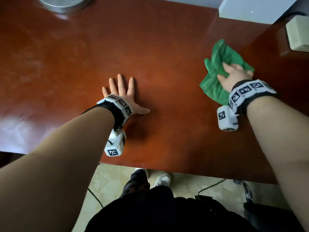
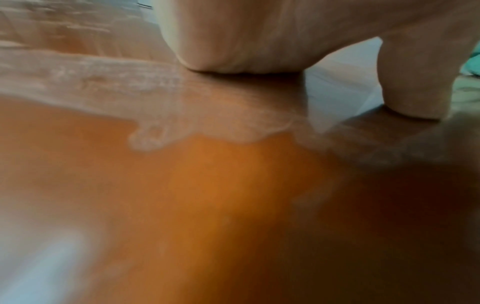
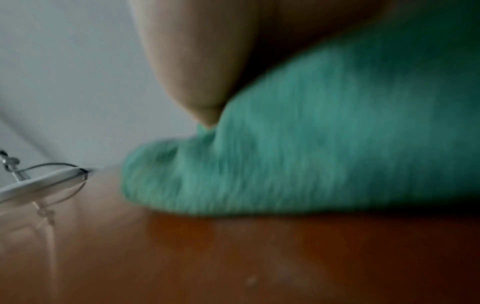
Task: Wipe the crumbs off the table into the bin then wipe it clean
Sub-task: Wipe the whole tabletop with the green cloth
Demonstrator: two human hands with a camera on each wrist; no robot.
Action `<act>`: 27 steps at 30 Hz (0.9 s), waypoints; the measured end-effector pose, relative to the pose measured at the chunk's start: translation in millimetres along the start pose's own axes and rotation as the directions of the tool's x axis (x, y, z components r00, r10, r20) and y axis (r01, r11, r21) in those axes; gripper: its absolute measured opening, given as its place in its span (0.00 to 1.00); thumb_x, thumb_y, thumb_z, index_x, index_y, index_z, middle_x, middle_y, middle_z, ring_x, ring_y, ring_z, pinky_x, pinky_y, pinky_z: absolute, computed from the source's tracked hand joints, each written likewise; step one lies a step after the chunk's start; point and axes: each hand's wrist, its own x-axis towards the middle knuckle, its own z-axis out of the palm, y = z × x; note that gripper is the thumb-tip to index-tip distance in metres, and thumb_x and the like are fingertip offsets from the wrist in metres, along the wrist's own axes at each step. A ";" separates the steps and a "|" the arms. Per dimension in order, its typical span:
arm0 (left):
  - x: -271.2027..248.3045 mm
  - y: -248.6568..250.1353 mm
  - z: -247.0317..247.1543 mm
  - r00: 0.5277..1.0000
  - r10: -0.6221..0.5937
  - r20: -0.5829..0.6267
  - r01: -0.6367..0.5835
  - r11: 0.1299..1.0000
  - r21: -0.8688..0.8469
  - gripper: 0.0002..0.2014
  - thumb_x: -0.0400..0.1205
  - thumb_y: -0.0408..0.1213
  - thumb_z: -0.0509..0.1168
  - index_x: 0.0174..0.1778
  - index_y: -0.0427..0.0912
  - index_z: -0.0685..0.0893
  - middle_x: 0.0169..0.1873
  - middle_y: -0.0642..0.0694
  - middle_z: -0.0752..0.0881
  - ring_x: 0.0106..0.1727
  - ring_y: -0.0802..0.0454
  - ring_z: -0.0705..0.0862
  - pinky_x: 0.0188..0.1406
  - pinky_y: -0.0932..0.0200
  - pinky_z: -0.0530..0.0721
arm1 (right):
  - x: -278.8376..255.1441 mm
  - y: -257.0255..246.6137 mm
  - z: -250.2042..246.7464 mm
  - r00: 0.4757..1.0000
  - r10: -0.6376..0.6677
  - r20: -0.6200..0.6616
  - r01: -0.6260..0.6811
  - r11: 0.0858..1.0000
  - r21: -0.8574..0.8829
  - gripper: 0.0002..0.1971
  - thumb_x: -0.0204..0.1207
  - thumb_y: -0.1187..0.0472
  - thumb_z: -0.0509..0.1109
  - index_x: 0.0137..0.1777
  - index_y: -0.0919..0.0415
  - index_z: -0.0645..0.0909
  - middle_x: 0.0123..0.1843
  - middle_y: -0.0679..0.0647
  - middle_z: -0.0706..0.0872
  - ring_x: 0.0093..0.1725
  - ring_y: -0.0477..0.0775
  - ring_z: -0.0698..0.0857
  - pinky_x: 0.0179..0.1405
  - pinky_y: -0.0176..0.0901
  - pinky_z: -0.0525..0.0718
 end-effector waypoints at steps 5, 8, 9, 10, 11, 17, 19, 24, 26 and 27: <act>0.9 -0.8 0.3 1.000 -0.001 -0.001 0.001 1.000 0.002 0.62 0.64 0.75 0.63 0.79 0.54 0.28 0.78 0.43 0.26 0.79 0.37 0.28 0.77 0.34 0.36 | -24.7 -20.9 20.4 0.992 -0.122 0.033 0.123 0.992 -0.025 0.25 0.82 0.50 0.56 0.79 0.39 0.60 0.82 0.45 0.58 0.76 0.66 0.58 0.76 0.55 0.63; -0.9 -1.1 0.1 1.000 0.004 -0.003 -0.004 1.000 0.006 0.62 0.64 0.75 0.63 0.79 0.54 0.29 0.78 0.43 0.26 0.79 0.38 0.28 0.77 0.34 0.36 | -76.2 -25.9 31.5 0.920 -0.368 0.135 0.382 0.918 -0.107 0.25 0.82 0.53 0.57 0.78 0.37 0.61 0.82 0.45 0.58 0.76 0.67 0.57 0.77 0.51 0.61; -0.9 -1.2 -0.3 1.000 0.007 -0.004 -0.007 1.000 0.005 0.62 0.64 0.75 0.63 0.79 0.54 0.29 0.78 0.43 0.26 0.79 0.37 0.29 0.77 0.34 0.36 | -91.2 -28.1 33.5 0.887 -0.424 0.184 0.448 0.886 -0.118 0.25 0.82 0.54 0.57 0.78 0.36 0.61 0.82 0.43 0.57 0.76 0.65 0.56 0.77 0.50 0.62; -1.6 -1.1 -0.5 1.000 0.014 -0.009 -0.014 1.000 0.001 0.62 0.64 0.75 0.63 0.79 0.54 0.29 0.79 0.43 0.26 0.79 0.37 0.29 0.77 0.34 0.36 | -100.9 -29.8 33.4 0.860 -0.456 0.230 0.489 0.865 -0.116 0.24 0.83 0.55 0.56 0.77 0.36 0.61 0.81 0.42 0.58 0.76 0.63 0.56 0.76 0.49 0.63; -3.4 -1.7 -0.3 0.999 0.026 -0.020 -0.026 1.000 -0.007 0.61 0.64 0.75 0.63 0.79 0.53 0.29 0.79 0.43 0.27 0.79 0.37 0.29 0.77 0.34 0.36 | -104.2 -32.0 28.8 0.847 -0.465 0.258 0.501 0.860 -0.094 0.24 0.83 0.56 0.56 0.77 0.37 0.62 0.81 0.42 0.59 0.76 0.61 0.57 0.75 0.47 0.62; -22.5 -29.1 23.6 0.988 0.097 -0.119 -0.104 0.993 -0.059 0.57 0.69 0.73 0.60 0.80 0.52 0.30 0.79 0.42 0.27 0.80 0.40 0.28 0.79 0.40 0.33 | -32.5 -82.2 1.4 0.973 -0.228 0.040 0.229 0.973 -0.033 0.25 0.85 0.53 0.53 0.81 0.47 0.57 0.81 0.55 0.60 0.77 0.65 0.61 0.76 0.49 0.58; -33.4 -47.3 37.7 0.992 0.028 -0.120 -0.037 0.997 -0.074 0.57 0.68 0.74 0.58 0.80 0.53 0.30 0.79 0.43 0.27 0.80 0.41 0.28 0.77 0.39 0.32 | -16.3 -112.6 9.5 0.983 -0.169 0.067 0.172 0.984 -0.041 0.26 0.84 0.50 0.52 0.81 0.43 0.55 0.82 0.52 0.58 0.75 0.68 0.60 0.76 0.54 0.61; -43.8 -71.9 55.5 0.989 -0.004 -0.146 -0.008 0.997 -0.082 0.57 0.67 0.77 0.55 0.80 0.53 0.30 0.79 0.45 0.28 0.80 0.44 0.29 0.77 0.39 0.32 | -60.2 -159.6 48.3 0.830 -0.544 0.127 0.554 0.830 -0.062 0.24 0.82 0.54 0.56 0.76 0.34 0.63 0.80 0.40 0.59 0.76 0.61 0.57 0.73 0.54 0.66; -43.1 -71.7 54.5 0.991 0.003 -0.136 -0.015 0.996 -0.086 0.58 0.66 0.76 0.57 0.80 0.52 0.30 0.79 0.45 0.28 0.80 0.44 0.29 0.77 0.38 0.33 | -91.7 -152.6 56.6 0.693 -0.690 0.206 0.712 0.701 -0.047 0.25 0.81 0.58 0.58 0.74 0.31 0.65 0.80 0.37 0.59 0.76 0.59 0.56 0.73 0.51 0.65; -42.8 -71.6 53.6 0.992 0.008 -0.127 -0.020 0.996 -0.088 0.59 0.66 0.76 0.58 0.80 0.52 0.31 0.79 0.45 0.28 0.80 0.44 0.29 0.77 0.38 0.33 | -101.8 -145.2 57.0 0.617 -0.737 0.277 0.774 0.631 -0.048 0.25 0.81 0.59 0.59 0.73 0.32 0.67 0.80 0.37 0.60 0.76 0.57 0.56 0.74 0.49 0.64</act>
